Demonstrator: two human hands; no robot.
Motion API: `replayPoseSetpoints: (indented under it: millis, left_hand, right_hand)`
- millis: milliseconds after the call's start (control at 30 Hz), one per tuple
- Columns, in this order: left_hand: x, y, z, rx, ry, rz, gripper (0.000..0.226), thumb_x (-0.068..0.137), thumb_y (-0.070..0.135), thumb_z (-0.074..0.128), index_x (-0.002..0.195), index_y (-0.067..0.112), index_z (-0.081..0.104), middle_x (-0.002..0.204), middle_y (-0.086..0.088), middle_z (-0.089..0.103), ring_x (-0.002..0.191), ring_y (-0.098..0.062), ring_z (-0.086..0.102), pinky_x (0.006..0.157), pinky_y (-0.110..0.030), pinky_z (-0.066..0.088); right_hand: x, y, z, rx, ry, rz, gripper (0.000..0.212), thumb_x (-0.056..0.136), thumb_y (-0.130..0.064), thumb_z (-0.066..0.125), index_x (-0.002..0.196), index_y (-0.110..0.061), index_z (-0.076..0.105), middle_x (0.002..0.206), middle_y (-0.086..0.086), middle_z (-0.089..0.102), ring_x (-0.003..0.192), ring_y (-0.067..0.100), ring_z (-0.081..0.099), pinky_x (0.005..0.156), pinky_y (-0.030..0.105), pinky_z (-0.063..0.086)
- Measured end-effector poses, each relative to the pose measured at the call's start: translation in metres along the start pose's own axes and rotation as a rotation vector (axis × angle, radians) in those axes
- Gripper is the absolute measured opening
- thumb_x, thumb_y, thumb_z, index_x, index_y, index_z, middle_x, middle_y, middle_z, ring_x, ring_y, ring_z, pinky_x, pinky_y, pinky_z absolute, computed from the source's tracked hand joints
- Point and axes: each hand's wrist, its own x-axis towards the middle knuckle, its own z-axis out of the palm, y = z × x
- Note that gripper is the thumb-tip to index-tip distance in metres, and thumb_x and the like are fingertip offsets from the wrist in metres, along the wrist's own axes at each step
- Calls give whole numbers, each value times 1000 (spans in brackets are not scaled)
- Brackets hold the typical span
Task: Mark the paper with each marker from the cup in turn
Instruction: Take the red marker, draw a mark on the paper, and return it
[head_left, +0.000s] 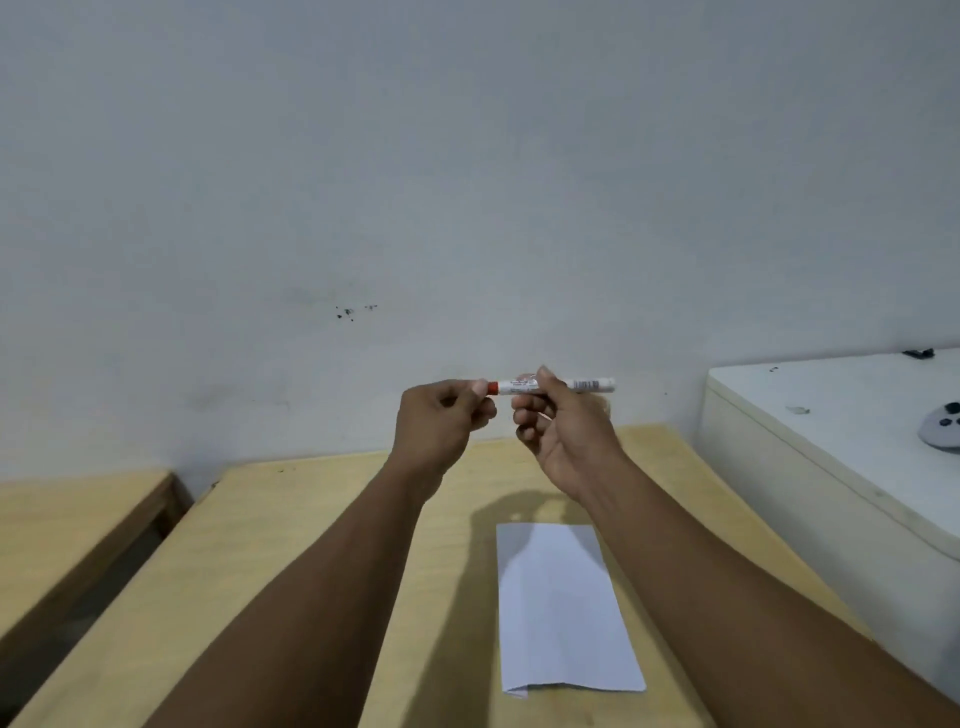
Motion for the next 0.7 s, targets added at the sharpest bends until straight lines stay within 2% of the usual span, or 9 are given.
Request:
replayPoseSetpoints:
  millis: [100,167,233,300,367,433,567,633,700]
  left_hand:
    - [-1,-19,-10,-150,60,-100,23,100,17,65,83,8,77,75,-4,75,82,-23,73,89,-35,62]
    - [2,-39,-27,-149,93,-162,25,100,15,63,82,4,76,78,-3,75,83,-25,71,88,-35,60]
    - [3,-65,-45,122,20,-155,21,98,15,64,81,10,75,84,-1,78,82,-22,69,81,-33,58]
    - [-1,-89,-51,503,-131,-138,16,93,17,66,80,18,75,83,7,78,76,-11,68,67,-16,50]
    - [-6,-109,-44,722,-277,-117,11,88,20,67,80,25,72,78,15,72,75,-6,65,62,-9,43]
    - [-12,-123,-33,809,-351,-99,7,80,26,63,76,30,67,74,16,70,74,-5,65,64,-16,47]
    - [-15,-139,-26,809,-332,-68,8,72,33,60,75,26,64,67,11,69,67,-5,63,64,-30,57]
    - [-15,-142,-26,769,-311,-81,14,69,37,64,79,27,65,67,10,70,68,-6,64,68,-36,59]
    - [-16,-143,-26,732,-307,-101,32,67,52,70,89,30,65,72,13,71,75,-7,66,73,-39,59]
  right_hand:
    - [3,9,-9,15,1,-26,18,100,-21,59,94,-7,69,65,8,69,52,17,71,47,22,51]
    - [10,10,-26,41,63,-31,14,97,-16,60,93,-6,69,69,10,69,54,19,73,49,24,52]
    - [20,12,-46,-75,155,-49,10,91,-13,68,88,-4,70,68,11,66,49,18,68,47,24,49]
    - [28,23,-61,-278,211,-76,14,86,-12,78,85,-2,70,64,9,60,42,12,56,43,22,44]
    - [31,40,-69,-467,208,-94,17,85,-12,80,89,2,71,61,8,58,40,10,51,41,21,43]
    - [30,60,-72,-569,170,-80,13,90,-12,73,91,1,71,62,11,62,43,15,58,42,25,46]
    - [36,94,-82,-630,117,-27,14,91,-7,67,81,2,69,67,15,72,54,30,69,45,27,41]
    - [36,103,-87,-729,122,-58,11,89,-6,68,80,1,71,70,15,77,57,29,73,44,26,46]
    - [34,107,-89,-805,116,-96,10,88,-5,70,78,-3,72,68,12,79,56,25,75,45,26,49]
